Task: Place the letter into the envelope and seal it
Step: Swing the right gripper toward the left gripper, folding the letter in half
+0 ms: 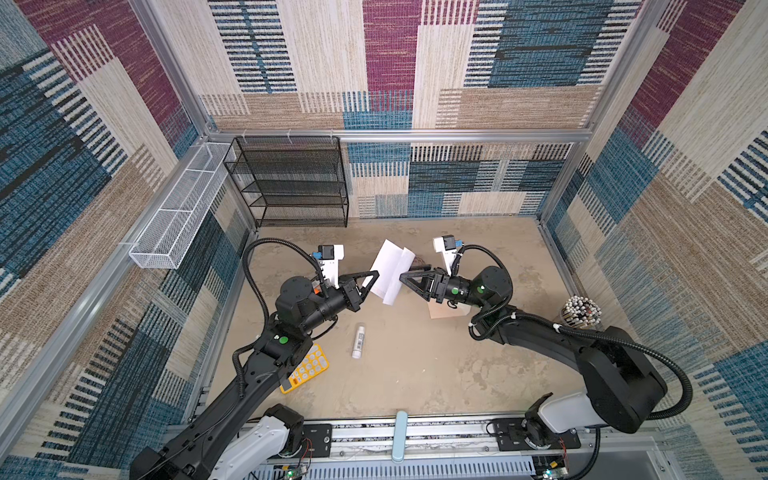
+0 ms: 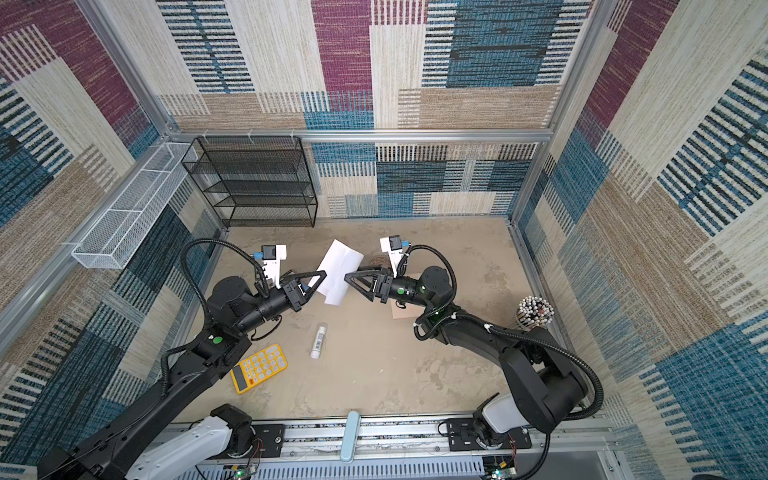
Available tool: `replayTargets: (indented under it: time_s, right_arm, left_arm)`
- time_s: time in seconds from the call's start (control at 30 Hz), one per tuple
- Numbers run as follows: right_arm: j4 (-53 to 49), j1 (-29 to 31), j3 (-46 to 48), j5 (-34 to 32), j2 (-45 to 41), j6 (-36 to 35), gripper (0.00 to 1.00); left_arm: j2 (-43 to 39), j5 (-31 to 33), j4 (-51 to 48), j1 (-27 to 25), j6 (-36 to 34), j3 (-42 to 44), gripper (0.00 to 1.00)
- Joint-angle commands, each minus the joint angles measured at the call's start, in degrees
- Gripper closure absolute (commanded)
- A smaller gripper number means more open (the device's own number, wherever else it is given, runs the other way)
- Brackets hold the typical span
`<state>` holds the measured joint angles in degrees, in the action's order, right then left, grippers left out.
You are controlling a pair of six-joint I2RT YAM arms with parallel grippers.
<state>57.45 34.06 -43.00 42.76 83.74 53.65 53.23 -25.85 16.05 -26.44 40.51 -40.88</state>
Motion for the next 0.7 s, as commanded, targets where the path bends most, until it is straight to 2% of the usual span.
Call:
replayTargets:
  time_s: [0.0,0.37,0.67]
  right_arm:
    - [3.7,0.4,-0.8,-0.5,0.7,2.0,0.25]
    - [8.5,0.6,-1.0,-0.3,1.9,5.8,0.26]
    - [8.8,0.7,-1.5,-0.6,2.8,6.4,0.35]
  left_arm:
    - [0.1,-0.6,3.2,-0.2,0.5,0.1,1.0]
    - [0.9,-0.7,5.5,-0.5,1.8,1.0,1.0]
    - [1.3,-1.0,6.0,-0.7,1.8,1.0,1.0]
